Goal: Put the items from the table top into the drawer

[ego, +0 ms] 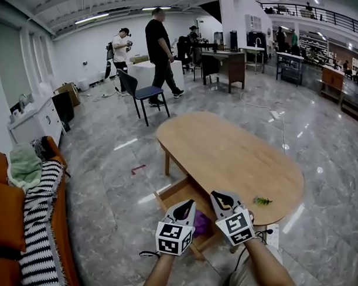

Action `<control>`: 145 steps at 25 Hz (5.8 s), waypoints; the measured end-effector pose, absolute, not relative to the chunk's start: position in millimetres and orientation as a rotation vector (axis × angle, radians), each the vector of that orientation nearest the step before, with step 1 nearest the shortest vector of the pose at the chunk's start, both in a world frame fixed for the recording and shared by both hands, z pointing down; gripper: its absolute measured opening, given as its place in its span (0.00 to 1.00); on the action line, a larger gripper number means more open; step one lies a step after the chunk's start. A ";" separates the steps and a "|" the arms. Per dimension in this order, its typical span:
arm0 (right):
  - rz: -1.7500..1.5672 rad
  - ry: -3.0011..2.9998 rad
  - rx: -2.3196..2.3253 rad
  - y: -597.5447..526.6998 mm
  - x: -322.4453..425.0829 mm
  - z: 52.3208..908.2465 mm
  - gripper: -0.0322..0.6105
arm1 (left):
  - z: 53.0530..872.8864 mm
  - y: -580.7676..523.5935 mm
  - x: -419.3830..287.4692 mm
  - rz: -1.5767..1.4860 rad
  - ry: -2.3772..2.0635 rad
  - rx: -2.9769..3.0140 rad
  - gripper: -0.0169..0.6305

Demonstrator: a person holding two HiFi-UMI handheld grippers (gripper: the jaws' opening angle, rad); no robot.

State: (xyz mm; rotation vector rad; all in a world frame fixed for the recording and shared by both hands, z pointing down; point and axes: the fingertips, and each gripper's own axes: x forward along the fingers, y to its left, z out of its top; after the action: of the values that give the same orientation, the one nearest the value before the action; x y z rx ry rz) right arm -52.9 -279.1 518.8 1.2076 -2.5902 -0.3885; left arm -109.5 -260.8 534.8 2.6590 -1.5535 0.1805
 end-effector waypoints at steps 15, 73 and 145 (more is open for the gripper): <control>-0.369 -2.627 1.203 -275.2 -57.4 514.2 0.08 | 512.1 -253.2 -117.4 0.144 -1.627 2.690 0.03; -0.108 -2.353 1.532 -307.1 125.1 525.0 0.08 | 538.4 -280.9 6.2 0.167 -1.275 2.819 0.03; 0.090 -2.128 1.062 -301.1 153.5 615.1 0.10 | 554.8 -290.9 55.5 0.278 -1.177 2.841 0.03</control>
State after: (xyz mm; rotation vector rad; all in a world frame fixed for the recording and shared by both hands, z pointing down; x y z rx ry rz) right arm 153.5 -301.1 615.1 1.0616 -2.1279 0.0897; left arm 55.5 -290.9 554.8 2.8405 -1.1775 0.2778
